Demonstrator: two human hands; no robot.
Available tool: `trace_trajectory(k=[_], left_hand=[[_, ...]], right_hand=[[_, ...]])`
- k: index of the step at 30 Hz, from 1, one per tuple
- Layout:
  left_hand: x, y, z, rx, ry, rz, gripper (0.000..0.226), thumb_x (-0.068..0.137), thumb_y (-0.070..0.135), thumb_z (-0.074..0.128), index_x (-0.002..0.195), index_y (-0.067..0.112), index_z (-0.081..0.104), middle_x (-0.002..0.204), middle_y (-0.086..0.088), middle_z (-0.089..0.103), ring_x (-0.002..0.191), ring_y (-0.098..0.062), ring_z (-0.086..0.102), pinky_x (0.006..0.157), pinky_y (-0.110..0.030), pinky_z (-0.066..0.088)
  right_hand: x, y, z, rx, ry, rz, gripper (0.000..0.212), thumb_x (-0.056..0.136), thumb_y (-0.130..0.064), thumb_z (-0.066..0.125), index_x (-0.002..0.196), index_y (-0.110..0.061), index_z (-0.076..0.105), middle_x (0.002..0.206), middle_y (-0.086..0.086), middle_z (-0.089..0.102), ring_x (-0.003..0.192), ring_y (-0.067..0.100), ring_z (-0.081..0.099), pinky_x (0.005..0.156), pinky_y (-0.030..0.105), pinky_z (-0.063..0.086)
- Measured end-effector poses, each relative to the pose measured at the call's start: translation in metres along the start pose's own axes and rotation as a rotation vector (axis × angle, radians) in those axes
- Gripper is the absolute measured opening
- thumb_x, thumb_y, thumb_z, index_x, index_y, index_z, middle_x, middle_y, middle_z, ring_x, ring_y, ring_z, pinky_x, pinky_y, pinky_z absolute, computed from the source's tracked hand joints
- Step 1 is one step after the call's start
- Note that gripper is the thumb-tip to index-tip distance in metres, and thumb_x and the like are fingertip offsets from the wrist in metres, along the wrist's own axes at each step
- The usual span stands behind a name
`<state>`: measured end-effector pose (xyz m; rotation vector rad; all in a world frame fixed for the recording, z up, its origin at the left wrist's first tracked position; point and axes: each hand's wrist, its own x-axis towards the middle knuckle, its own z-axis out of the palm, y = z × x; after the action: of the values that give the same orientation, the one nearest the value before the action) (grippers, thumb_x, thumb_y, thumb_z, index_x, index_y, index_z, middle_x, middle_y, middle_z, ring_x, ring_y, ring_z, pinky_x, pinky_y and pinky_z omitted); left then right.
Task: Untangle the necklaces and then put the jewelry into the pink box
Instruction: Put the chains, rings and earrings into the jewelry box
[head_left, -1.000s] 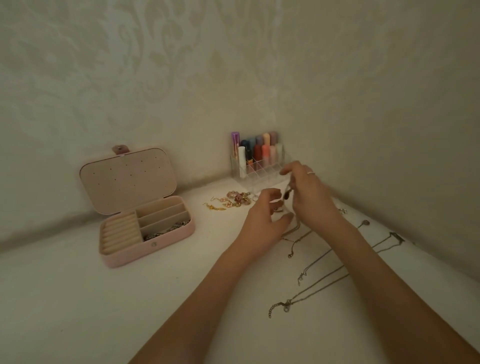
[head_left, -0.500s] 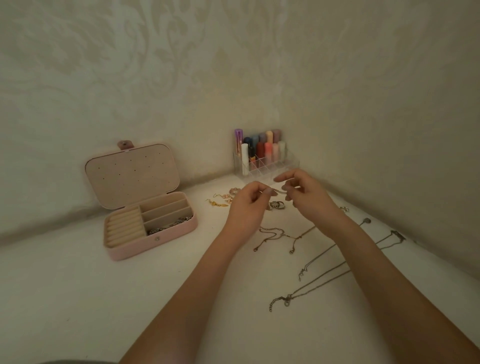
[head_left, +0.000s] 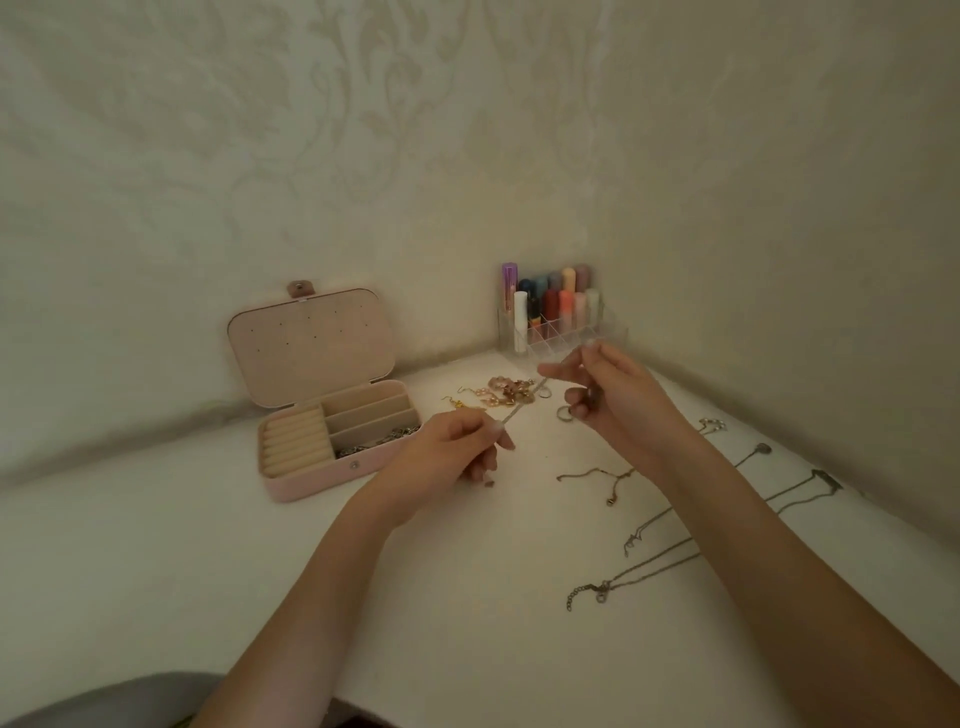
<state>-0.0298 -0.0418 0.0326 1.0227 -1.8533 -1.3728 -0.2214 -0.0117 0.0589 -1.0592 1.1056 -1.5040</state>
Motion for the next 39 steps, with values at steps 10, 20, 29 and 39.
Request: trace_trajectory(k=[10,20,29,39], left_hand=[[-0.038,0.003,-0.063,-0.188,0.356,0.101,0.018,0.095,0.002,0.05,0.088,0.009,0.065,0.077,-0.002,0.071,0.071,-0.014,0.069,0.077,-0.029,0.057],[-0.027,-0.007,-0.099,0.008,0.556,0.044,0.014,0.094,0.01,0.056,0.088,0.012,0.068,0.081,-0.004,0.073,0.08,-0.019,0.071,0.081,-0.033,0.056],[-0.041,-0.019,-0.089,0.417,0.549,0.124,0.061,0.078,0.015,0.056,0.137,0.027,0.041,0.117,0.005,0.068,0.106,0.0,0.061,0.092,-0.027,0.049],[-0.039,-0.027,-0.084,0.258,0.818,0.205,0.021,0.088,0.014,0.065,0.095,0.031,0.056,0.078,0.017,0.069,0.075,0.009,0.063,0.071,-0.018,0.048]], right_hand=[[0.024,-0.027,0.097,0.179,-0.186,-0.002,0.025,0.101,-0.021,0.043,0.081,-0.011,0.055,0.068,0.004,0.057,0.06,0.016,0.057,0.054,0.021,0.046],[0.039,-0.009,0.16,-0.174,-0.3,-0.089,0.021,0.097,-0.013,0.047,0.083,-0.007,0.061,0.067,0.004,0.059,0.057,0.012,0.055,0.053,0.02,0.046],[0.038,0.009,0.162,-0.416,-0.431,-0.009,0.022,0.097,-0.018,0.049,0.081,-0.013,0.063,0.075,0.001,0.061,0.056,0.009,0.054,0.051,0.017,0.04],[0.053,0.014,0.143,-0.499,-0.321,-0.113,0.008,0.088,-0.01,0.065,0.094,-0.009,0.068,0.081,0.007,0.062,0.051,0.0,0.049,0.048,0.008,0.037]])
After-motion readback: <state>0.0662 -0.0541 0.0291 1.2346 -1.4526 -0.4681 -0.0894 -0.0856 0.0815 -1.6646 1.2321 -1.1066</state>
